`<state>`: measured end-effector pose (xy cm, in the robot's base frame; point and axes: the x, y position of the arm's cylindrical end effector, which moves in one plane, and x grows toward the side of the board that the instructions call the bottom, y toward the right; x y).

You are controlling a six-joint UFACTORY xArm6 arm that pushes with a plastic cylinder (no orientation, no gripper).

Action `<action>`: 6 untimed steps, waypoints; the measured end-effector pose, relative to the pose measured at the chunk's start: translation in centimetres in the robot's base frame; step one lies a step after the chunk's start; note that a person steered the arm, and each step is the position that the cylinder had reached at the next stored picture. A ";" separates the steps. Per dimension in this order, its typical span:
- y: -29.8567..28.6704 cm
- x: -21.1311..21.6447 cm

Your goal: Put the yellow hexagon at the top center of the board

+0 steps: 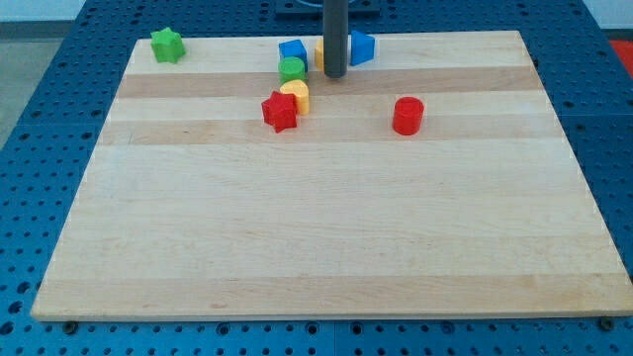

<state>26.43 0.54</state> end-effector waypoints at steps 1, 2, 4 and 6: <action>-0.6 -1.6; -0.6 -1.9; 0.1 -1.6; 0.1 -1.6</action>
<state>24.85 0.63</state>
